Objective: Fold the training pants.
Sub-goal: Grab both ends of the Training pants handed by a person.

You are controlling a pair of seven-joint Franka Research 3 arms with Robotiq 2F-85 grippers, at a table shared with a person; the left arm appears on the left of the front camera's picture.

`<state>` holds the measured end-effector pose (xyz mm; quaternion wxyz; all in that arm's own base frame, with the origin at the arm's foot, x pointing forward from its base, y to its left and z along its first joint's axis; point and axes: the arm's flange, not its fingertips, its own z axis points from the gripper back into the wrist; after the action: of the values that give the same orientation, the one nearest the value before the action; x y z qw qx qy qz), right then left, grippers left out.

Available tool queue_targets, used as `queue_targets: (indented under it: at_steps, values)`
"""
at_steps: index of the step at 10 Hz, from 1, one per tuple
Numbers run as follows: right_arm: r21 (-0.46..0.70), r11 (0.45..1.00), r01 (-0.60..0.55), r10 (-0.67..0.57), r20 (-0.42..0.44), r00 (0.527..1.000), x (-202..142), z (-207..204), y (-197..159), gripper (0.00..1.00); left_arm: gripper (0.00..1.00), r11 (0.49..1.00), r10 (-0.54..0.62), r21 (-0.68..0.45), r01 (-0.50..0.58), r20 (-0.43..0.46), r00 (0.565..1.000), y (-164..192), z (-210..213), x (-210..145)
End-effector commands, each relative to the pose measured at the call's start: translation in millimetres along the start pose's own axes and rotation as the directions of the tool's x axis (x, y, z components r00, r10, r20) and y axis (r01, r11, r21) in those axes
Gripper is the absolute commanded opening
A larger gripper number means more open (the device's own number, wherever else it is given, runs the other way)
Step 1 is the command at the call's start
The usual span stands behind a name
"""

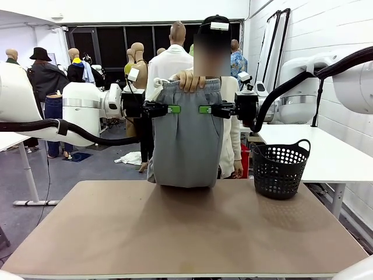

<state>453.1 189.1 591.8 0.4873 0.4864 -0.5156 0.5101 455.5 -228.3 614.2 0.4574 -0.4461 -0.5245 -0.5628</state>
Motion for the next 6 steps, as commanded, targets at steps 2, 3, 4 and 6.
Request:
queue_targets:
  at_steps: [2, 3, 4, 6]
  values:
    - [0.015, 0.998, 0.054, -0.054, 0.02, 0.998, -2.6, -3.0, -6.5, 0.0, 0.0, 0.998, 0.055, -0.022, -0.054, 0.058, 0.997, 9.1, 5.6, -10.3]
    - [0.009, 0.998, 0.06, -0.06, 0.015, 0.998, -5.1, -3.2, -7.7, 0.0, 0.0, 0.997, 0.071, -0.022, -0.07, 0.05, 0.996, 11.3, 6.1, -13.7]
    - [-0.002, 0.998, 0.065, -0.065, 0.014, 0.998, -8.4, -2.8, -9.5, 0.0, 0.0, 0.996, 0.088, -0.022, -0.088, 0.042, 0.995, 14.1, 7.2, -17.6]
    - [-0.009, 0.996, 0.089, -0.089, 0.001, 0.996, -11.3, -4.1, -10.3, 0.0, 0.0, 0.99, 0.141, -0.021, -0.141, 0.001, 0.99, 19.8, 7.1, -22.6]
